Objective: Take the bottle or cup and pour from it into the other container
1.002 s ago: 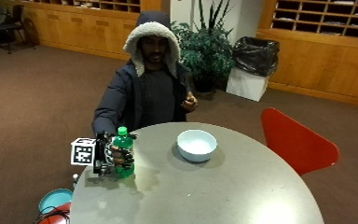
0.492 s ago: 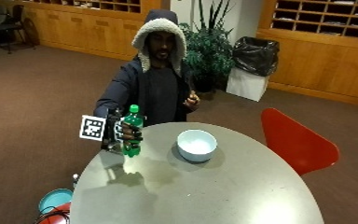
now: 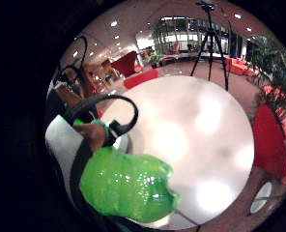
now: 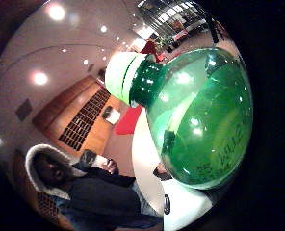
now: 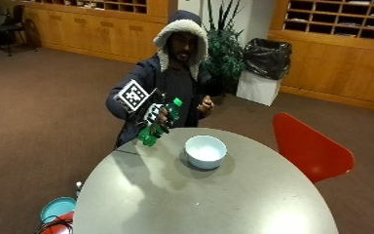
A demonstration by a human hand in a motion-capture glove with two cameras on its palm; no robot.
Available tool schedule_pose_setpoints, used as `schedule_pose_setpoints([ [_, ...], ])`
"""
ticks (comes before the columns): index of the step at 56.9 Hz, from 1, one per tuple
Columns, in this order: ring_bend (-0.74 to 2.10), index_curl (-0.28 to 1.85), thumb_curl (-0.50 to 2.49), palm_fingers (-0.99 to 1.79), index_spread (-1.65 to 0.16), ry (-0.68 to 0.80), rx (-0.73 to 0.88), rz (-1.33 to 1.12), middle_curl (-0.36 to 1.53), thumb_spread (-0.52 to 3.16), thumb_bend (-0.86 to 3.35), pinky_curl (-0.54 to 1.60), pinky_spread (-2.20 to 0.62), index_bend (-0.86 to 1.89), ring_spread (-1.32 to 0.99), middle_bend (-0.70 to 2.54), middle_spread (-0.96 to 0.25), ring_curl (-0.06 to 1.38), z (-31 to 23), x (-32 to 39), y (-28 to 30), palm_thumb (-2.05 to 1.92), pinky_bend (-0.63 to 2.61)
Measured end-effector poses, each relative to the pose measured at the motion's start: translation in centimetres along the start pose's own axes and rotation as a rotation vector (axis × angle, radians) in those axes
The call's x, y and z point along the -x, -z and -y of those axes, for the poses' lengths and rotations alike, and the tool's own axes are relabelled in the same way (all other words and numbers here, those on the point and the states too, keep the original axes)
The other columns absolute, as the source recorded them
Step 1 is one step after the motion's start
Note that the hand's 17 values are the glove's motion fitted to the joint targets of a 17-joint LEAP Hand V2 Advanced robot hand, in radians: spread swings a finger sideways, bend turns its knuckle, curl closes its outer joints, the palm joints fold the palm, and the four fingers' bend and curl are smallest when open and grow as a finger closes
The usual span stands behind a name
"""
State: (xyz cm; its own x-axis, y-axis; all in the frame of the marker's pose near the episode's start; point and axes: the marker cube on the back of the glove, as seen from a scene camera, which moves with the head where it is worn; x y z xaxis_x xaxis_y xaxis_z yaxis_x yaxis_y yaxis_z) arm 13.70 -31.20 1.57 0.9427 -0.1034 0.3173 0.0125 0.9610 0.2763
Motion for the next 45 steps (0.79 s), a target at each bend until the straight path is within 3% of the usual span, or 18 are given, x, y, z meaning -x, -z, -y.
schedule_pose_setpoints([
  [16, 0.68, 0.33, 0.53, 1.2, -0.23, 0.044, 0.183, -0.404, 0.47, 0.69, -0.04, 0.38, 0.01, 0.13, -0.11, 0.33, -0.19, 0.41, 1.3, 3.4, -2.8, 0.84, 0.38],
  [45, 0.69, 0.32, 0.53, 1.2, -0.22, 0.221, 0.478, -0.825, 0.47, 0.69, -0.03, 0.38, 0.01, 0.13, -0.1, 0.33, -0.19, 0.41, 1.8, 6.7, -9.4, 0.85, 0.38],
])
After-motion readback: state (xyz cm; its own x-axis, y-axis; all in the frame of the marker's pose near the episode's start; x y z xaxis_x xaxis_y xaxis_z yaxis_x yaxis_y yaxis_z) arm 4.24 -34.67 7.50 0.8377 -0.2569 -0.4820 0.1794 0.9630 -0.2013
